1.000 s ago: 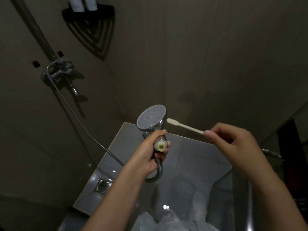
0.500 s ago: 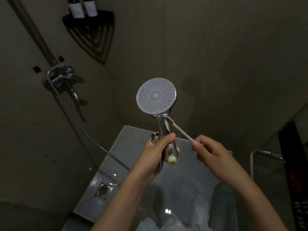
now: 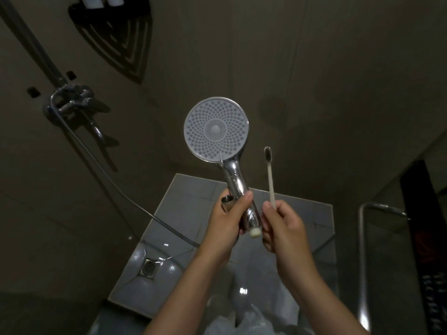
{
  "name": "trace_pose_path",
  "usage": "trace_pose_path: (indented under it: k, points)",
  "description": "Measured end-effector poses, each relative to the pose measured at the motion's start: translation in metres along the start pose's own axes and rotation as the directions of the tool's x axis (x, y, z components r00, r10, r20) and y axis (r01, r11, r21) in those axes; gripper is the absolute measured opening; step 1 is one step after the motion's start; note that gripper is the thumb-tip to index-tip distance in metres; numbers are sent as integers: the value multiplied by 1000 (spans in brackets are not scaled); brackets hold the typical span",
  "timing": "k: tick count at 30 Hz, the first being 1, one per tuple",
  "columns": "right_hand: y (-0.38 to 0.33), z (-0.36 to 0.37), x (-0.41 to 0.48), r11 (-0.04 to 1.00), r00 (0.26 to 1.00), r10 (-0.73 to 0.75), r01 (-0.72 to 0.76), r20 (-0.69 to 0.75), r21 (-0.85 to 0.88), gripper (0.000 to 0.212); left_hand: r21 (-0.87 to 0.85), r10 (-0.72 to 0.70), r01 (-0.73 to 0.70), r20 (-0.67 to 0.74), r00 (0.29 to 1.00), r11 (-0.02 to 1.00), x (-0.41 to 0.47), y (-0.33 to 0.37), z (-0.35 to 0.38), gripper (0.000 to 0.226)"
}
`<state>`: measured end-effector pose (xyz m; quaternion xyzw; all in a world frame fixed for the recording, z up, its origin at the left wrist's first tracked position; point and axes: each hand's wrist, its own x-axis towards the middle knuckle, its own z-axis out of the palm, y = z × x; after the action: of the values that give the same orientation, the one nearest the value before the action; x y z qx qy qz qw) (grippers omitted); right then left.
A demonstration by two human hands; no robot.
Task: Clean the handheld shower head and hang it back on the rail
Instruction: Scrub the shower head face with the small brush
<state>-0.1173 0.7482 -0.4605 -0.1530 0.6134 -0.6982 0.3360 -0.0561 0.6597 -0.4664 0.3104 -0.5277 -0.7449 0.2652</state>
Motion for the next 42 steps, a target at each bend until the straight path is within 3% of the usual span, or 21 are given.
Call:
trace_pose_path:
  k: [3,10,15,19,26,36,42]
  points:
    - [2,2,0,997,998,61,-61,0,51,27,1,2,-2,4,1000,1000,-1,-3,4,5]
    - [11,7,-6,985,994,100,-103,32,137,16,19,23,-23,-8,1000,1000,-1,-11,7,7]
    - [19,15,-3,991,993,81,-89,82,101,27,22,37,-37,-39,999,999,3,-14,-4,10]
    - [20,30,7,988,989,116,-125,91,92,18,27,17,-16,-46,999,1000,9,-12,-20,13]
    - [26,80,29,996,992,91,-92,87,9,21,-18,-23,21,-95,995,1000,29,-4,-65,14]
    - [49,170,66,996,963,80,-87,256,16,24,-11,-1,-2,-233,972,1000,58,16,-146,20]
    - [63,217,87,987,929,148,-159,338,6,26,-50,12,-28,-291,957,998,77,27,-190,17]
